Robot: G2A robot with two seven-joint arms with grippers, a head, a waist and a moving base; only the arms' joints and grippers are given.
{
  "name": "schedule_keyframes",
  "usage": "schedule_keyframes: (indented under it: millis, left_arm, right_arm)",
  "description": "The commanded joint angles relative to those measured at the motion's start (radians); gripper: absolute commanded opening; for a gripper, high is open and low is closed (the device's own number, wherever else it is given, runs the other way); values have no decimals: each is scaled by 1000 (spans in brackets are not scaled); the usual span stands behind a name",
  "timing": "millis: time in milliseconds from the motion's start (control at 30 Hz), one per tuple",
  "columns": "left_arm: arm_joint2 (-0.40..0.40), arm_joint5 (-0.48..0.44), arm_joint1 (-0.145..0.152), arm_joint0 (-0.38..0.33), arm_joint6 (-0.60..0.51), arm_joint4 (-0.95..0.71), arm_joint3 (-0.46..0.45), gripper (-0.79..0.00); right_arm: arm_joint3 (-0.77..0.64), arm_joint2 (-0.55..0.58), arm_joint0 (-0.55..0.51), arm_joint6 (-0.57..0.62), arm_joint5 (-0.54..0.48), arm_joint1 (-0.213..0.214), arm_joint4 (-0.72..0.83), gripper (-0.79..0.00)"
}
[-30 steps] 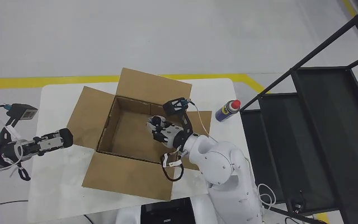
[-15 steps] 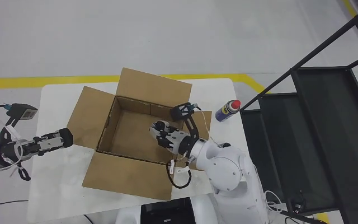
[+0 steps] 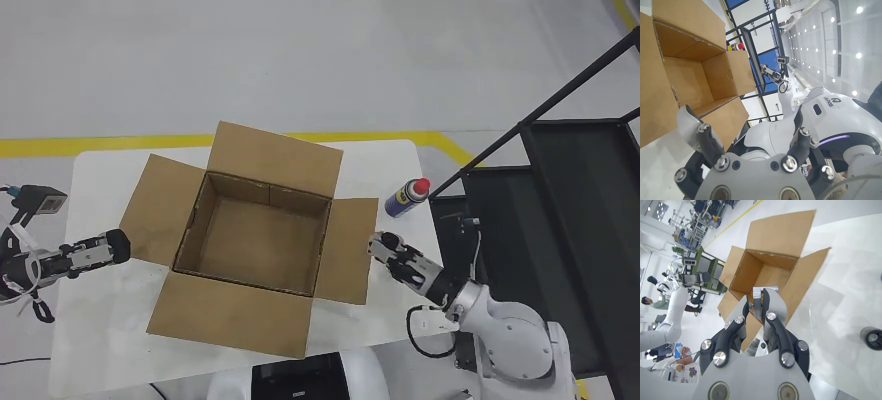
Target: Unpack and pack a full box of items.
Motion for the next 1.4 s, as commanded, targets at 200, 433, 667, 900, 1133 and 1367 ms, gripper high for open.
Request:
schedule_keyframes:
  millis: [200, 433, 667, 900, 1133, 1367]
  left_arm:
    - [0, 0, 0, 0, 0, 0, 0, 0]
    - [0, 0, 0, 0, 0, 0, 0, 0]
    - [0, 0, 0, 0, 0, 0, 0, 0]
    - [0, 0, 0, 0, 0, 0, 0, 0]
    - [0, 0, 0, 0, 0, 0, 0, 0]
    - [0, 0, 0, 0, 0, 0, 0, 0]
  right_arm:
    - [0, 10, -7, 7, -20, 4, 9, -785]
    - [0, 10, -7, 7, -20, 4, 9, -785]
    - [73, 118, 7, -53, 35, 19, -55, -785]
    - [216, 242, 3, 18, 55, 46, -118, -785]
    - [374, 199, 15, -23, 83, 61, -320, -785]
    - [509, 141, 69, -99, 108, 73, -473, -785]
